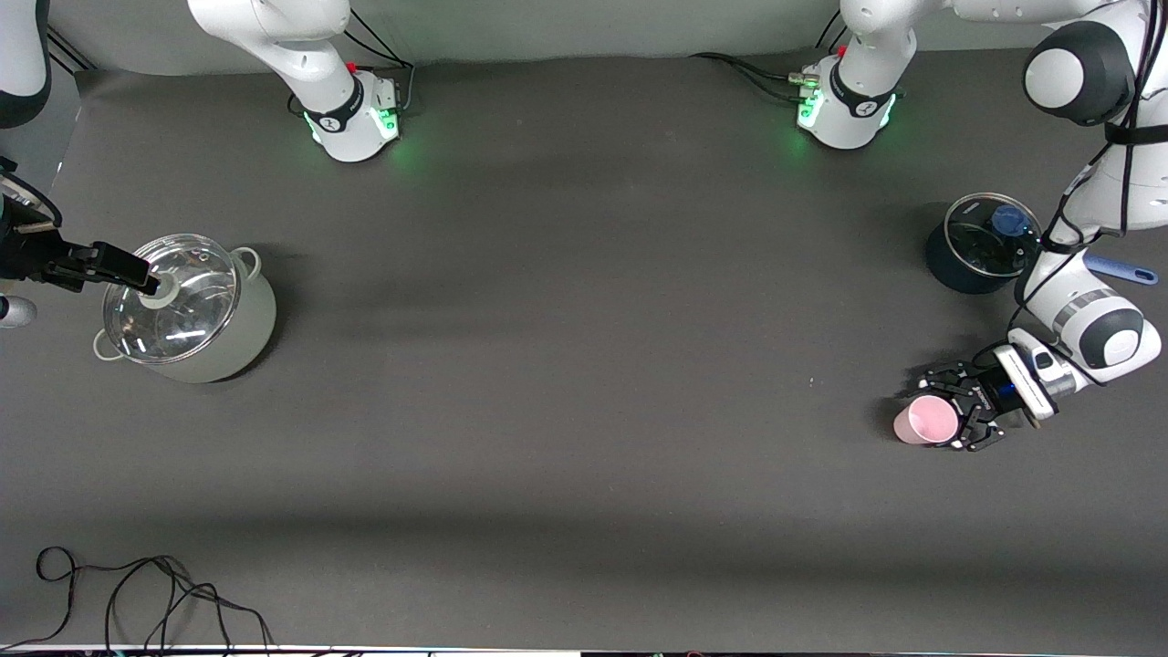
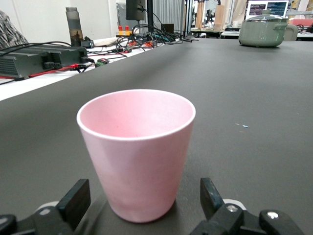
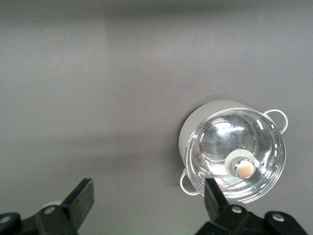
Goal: Transfer pink cup from left to right arm
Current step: 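Close the left gripper around the pink cup's side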
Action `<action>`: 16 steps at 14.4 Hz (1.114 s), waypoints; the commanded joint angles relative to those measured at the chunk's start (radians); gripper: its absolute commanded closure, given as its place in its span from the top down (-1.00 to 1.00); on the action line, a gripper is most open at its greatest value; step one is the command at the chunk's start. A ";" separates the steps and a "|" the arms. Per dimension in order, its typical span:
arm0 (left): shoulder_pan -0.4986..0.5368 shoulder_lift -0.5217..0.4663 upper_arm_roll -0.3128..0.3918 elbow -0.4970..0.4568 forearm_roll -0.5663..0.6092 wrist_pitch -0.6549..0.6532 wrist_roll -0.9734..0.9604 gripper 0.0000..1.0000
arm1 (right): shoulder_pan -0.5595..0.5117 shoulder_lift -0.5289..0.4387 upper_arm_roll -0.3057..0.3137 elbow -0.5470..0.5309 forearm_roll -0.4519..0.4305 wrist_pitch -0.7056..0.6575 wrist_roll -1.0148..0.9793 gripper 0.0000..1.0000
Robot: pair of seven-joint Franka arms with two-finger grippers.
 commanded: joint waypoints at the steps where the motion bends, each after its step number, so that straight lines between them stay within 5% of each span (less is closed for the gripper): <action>1: -0.018 -0.001 0.002 -0.017 -0.034 0.022 0.041 1.00 | -0.003 0.007 -0.004 0.019 0.021 -0.015 -0.024 1.00; 5: -0.018 -0.001 0.002 -0.017 -0.034 0.022 0.039 0.99 | -0.003 0.007 -0.004 0.019 0.020 -0.015 -0.024 1.00; 11: -0.018 -0.004 0.002 -0.020 -0.035 0.024 0.033 0.01 | 0.000 0.005 -0.004 0.017 0.020 -0.015 -0.024 1.00; 16: -0.026 -0.013 0.000 -0.022 -0.040 0.024 0.022 -0.18 | -0.001 0.005 -0.004 0.009 0.020 -0.015 -0.024 1.00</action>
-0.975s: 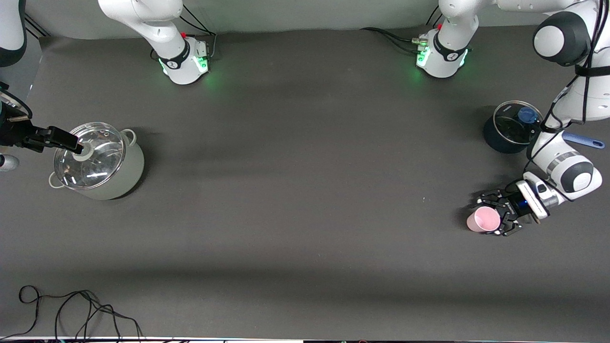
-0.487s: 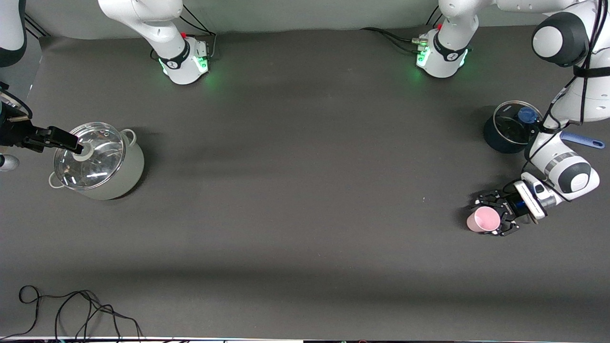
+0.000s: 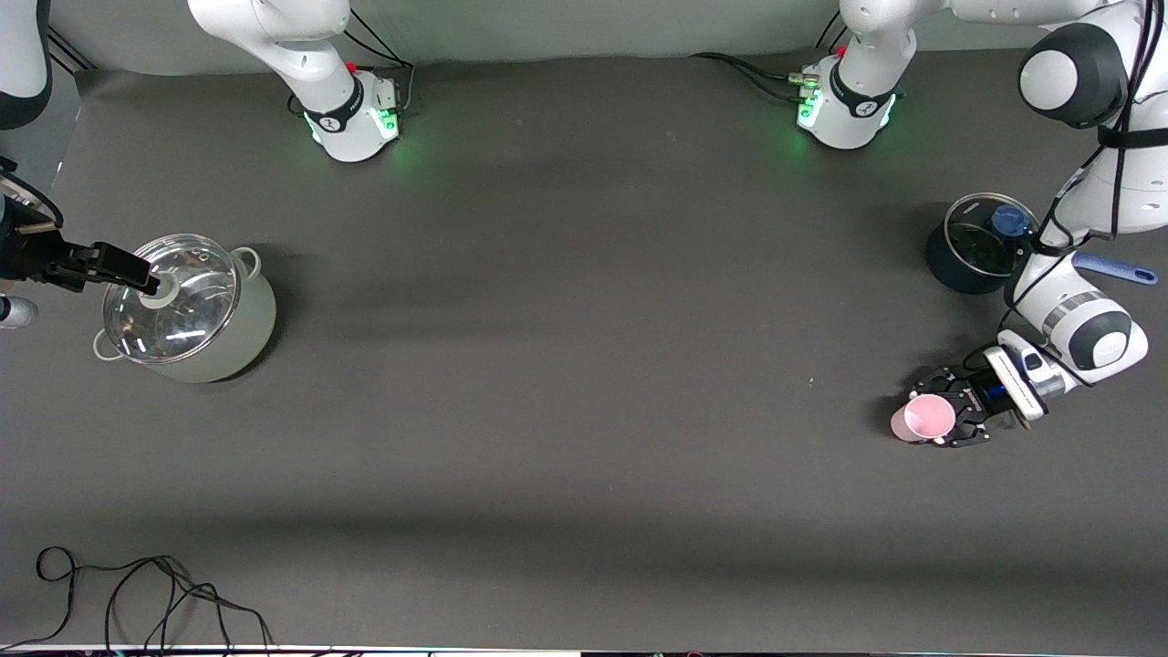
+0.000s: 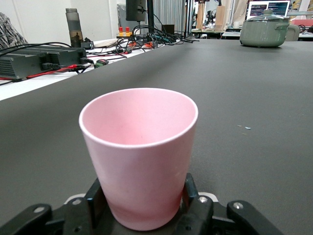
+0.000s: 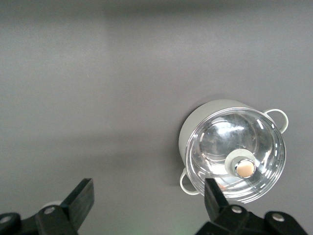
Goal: Transfer pink cup from left to right arm
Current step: 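Close the left gripper around the pink cup's side, then carry the pink cup with the left gripper toward the right gripper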
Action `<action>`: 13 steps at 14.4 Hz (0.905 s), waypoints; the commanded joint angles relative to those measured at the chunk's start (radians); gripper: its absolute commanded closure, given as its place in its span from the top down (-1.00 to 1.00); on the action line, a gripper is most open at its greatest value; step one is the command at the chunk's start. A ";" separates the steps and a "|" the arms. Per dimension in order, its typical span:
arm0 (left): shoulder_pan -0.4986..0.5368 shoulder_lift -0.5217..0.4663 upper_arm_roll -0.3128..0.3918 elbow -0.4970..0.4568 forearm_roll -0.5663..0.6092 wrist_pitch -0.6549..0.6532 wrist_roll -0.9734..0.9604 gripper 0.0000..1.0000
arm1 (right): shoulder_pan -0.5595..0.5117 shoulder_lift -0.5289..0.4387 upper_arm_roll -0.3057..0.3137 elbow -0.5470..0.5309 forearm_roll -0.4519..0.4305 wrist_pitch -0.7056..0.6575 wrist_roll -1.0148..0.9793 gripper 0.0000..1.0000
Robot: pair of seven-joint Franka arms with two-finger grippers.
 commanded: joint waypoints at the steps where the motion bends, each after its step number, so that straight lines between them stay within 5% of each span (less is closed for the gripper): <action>1: -0.020 -0.025 -0.005 -0.016 -0.027 0.016 -0.009 -0.18 | 0.000 0.004 -0.004 0.011 0.021 -0.014 -0.023 1.00; 7: -0.052 -0.160 -0.115 -0.100 -0.102 0.106 -0.086 -0.20 | -0.007 0.005 -0.007 0.011 0.021 -0.015 -0.020 1.00; 13: -0.159 -0.349 -0.285 -0.164 -0.102 0.374 -0.446 -0.21 | 0.007 0.002 -0.004 0.008 0.035 -0.031 0.101 1.00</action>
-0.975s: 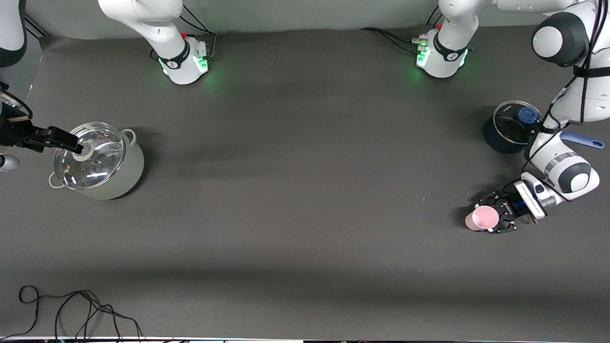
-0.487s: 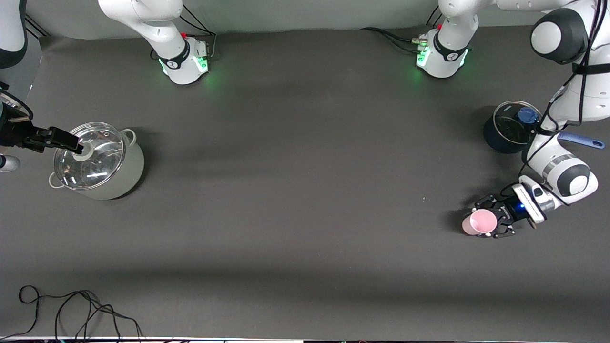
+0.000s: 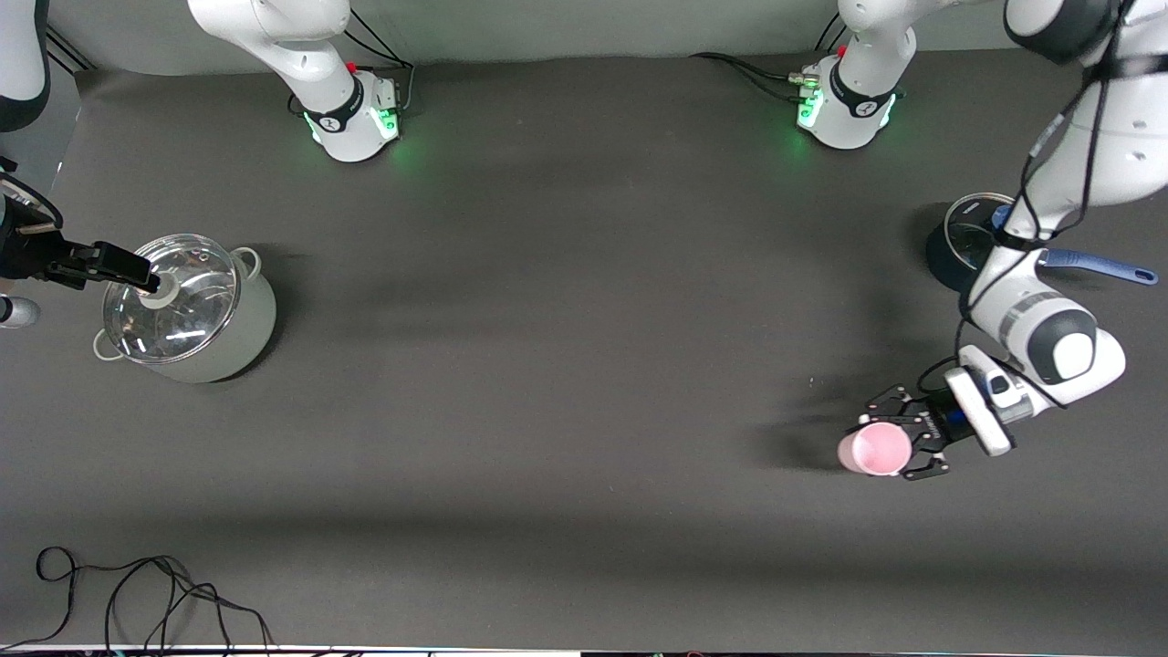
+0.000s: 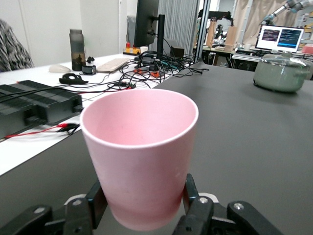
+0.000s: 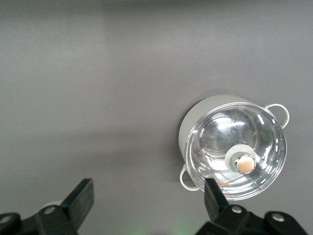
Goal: Transfer pink cup from left to right arm
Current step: 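Carry the pink cup with the left gripper toward the right gripper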
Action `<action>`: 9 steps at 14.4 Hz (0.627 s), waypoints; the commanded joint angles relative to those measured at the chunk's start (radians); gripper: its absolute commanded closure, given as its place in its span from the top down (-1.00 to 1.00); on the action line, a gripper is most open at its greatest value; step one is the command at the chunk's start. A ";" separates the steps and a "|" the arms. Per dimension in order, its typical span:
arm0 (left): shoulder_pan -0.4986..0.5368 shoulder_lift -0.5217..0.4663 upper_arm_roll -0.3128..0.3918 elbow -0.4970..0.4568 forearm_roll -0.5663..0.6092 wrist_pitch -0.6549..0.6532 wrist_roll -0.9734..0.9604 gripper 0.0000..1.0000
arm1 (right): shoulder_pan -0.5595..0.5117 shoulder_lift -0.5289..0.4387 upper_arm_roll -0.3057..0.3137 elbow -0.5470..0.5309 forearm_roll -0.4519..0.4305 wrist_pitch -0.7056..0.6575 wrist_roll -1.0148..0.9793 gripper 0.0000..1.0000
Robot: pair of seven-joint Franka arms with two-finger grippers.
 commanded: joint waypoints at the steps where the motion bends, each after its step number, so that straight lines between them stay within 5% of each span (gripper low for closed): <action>1: -0.067 -0.122 -0.037 -0.091 -0.023 0.095 -0.126 -0.21 | 0.007 -0.001 -0.002 0.008 0.076 -0.016 0.175 1.00; 4: -0.071 -0.185 -0.131 -0.128 -0.071 0.131 -0.171 -0.21 | 0.027 0.002 0.011 0.015 0.158 -0.044 0.471 1.00; 9: -0.066 -0.225 -0.379 -0.159 -0.129 0.404 -0.206 -0.19 | 0.190 0.031 0.011 0.059 0.213 -0.044 0.948 1.00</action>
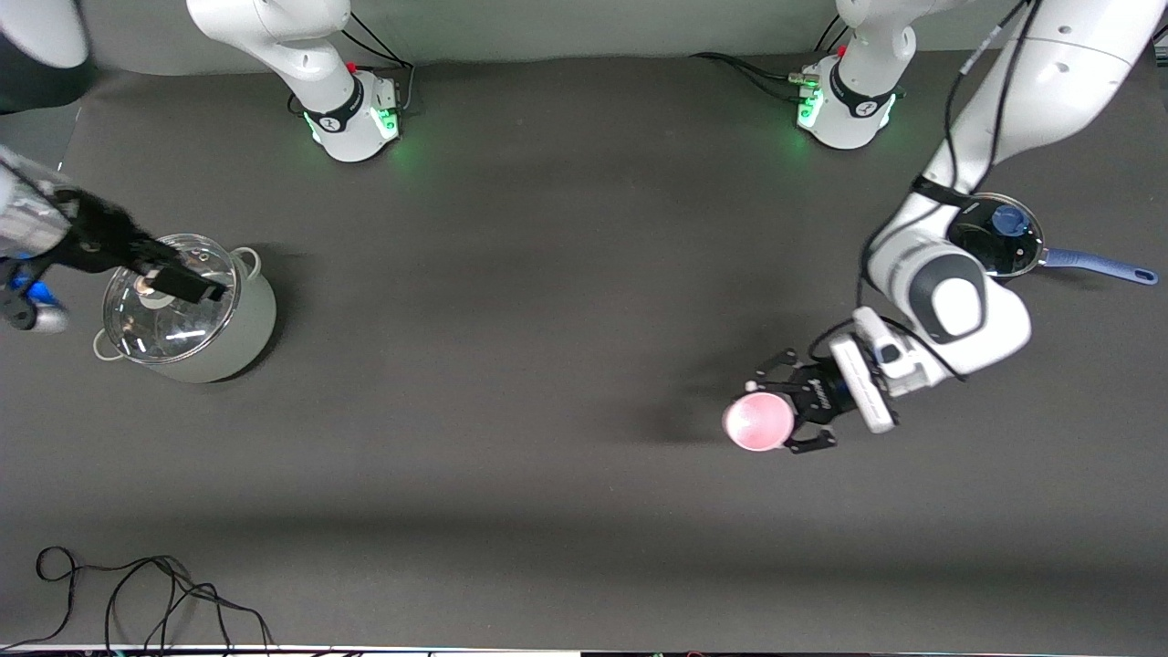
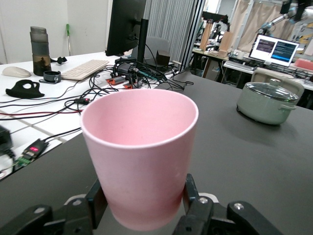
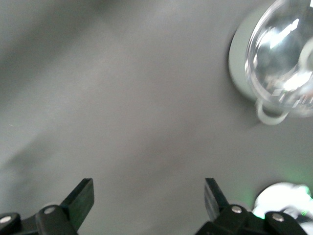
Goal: Transfer pink cup from left to right arm
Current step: 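Carry the pink cup with the left gripper toward the right gripper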
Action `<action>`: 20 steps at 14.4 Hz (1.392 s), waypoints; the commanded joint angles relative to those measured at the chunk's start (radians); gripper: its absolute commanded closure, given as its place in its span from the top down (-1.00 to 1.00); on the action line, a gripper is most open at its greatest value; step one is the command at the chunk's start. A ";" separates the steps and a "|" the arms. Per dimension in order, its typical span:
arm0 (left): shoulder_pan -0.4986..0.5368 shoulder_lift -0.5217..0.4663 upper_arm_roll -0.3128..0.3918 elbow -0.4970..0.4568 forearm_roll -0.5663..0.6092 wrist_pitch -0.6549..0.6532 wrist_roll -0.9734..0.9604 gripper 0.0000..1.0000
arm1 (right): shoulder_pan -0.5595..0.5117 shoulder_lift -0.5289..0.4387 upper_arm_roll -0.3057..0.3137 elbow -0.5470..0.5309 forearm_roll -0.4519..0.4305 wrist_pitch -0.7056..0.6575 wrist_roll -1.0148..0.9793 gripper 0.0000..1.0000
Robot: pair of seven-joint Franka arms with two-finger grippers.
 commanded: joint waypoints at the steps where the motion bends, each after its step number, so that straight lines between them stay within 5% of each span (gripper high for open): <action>1: 0.013 -0.073 -0.126 -0.056 -0.029 0.146 -0.044 -0.18 | 0.100 0.041 -0.005 0.078 0.062 -0.019 0.282 1.00; 7: 0.007 -0.227 -0.308 -0.127 -0.029 0.246 -0.135 -0.16 | 0.246 0.242 -0.004 0.353 0.211 -0.017 0.782 1.00; 12: 0.008 -0.230 -0.515 -0.117 -0.031 0.447 -0.158 -0.15 | 0.359 0.308 0.033 0.427 0.212 0.088 1.022 1.00; 20: 0.002 -0.228 -0.548 -0.105 -0.034 0.489 -0.193 -0.14 | 0.390 0.311 0.127 0.436 0.208 0.142 1.097 1.00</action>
